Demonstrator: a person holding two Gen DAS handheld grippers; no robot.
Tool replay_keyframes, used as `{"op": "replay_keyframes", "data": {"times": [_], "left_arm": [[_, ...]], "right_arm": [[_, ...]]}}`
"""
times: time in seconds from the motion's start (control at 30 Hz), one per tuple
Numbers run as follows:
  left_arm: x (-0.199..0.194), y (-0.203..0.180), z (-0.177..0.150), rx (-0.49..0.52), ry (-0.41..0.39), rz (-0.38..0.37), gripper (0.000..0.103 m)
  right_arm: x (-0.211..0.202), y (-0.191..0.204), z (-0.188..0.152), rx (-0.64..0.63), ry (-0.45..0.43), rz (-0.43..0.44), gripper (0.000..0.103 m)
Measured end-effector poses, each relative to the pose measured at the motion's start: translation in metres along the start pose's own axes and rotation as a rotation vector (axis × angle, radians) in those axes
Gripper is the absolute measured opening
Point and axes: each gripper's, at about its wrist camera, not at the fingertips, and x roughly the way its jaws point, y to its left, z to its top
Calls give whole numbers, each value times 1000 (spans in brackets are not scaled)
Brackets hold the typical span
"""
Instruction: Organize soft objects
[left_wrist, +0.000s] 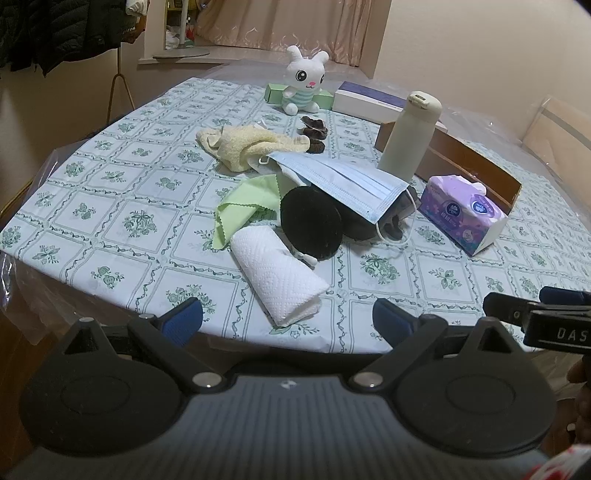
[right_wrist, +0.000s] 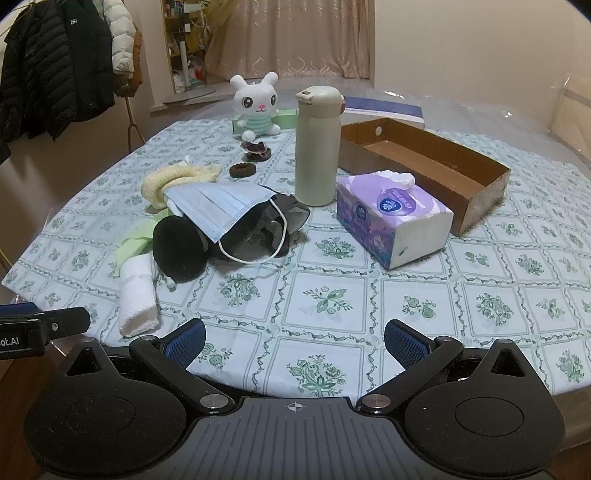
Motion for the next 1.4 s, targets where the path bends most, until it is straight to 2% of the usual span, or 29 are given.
{"op": "replay_keyframes", "data": {"times": [1.4], "left_arm": [[-6, -1, 0, 4, -3, -4, 98]], "right_arm": [[-2, 2, 1, -2, -8, -5, 103]]}}
